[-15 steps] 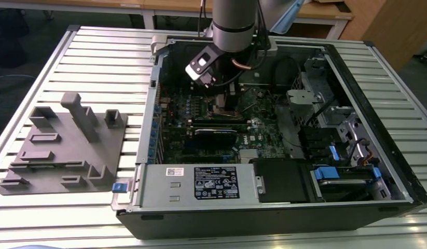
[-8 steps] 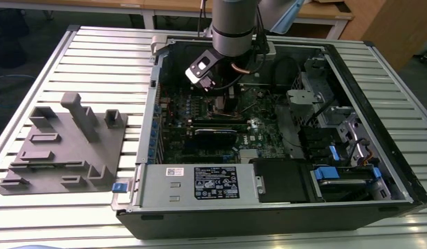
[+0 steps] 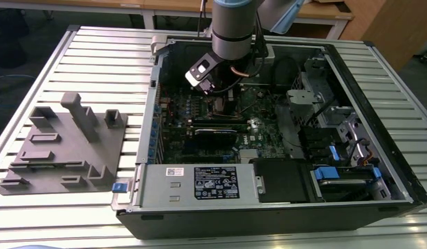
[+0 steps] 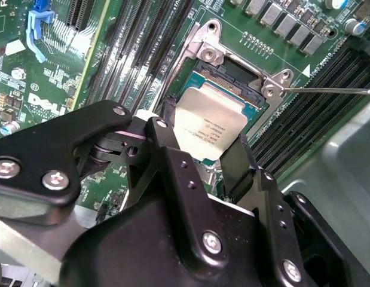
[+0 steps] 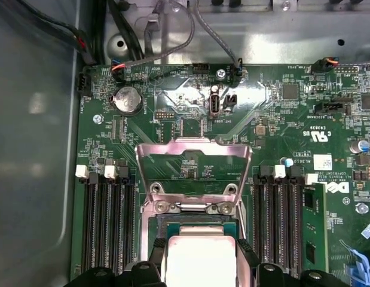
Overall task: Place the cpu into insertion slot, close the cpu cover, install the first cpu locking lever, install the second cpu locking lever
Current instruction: 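Place the cpu into insertion slot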
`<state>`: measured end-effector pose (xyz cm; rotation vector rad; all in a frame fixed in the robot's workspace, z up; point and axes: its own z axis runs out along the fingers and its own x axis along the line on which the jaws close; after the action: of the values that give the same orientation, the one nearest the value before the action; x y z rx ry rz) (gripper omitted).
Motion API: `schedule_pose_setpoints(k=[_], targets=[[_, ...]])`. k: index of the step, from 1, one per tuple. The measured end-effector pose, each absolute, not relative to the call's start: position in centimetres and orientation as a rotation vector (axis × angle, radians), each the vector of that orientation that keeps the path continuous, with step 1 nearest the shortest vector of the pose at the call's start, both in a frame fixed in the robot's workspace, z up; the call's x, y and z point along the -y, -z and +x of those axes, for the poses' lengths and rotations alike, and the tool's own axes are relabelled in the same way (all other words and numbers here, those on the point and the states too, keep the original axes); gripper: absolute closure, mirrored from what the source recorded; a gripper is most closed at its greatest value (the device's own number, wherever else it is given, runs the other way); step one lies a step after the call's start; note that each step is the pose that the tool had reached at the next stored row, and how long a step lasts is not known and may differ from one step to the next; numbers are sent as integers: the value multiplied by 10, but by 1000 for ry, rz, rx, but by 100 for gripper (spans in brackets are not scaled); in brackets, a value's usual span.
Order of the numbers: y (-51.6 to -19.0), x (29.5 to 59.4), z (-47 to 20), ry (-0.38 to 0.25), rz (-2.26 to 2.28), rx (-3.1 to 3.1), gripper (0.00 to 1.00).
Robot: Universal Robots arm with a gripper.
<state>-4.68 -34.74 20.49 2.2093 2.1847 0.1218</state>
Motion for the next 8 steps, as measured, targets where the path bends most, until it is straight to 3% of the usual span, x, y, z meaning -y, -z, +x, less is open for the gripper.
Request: schedule_pose_setpoints(k=[8], targets=[[-203,345,-47,-120,2210,-2185,46]])
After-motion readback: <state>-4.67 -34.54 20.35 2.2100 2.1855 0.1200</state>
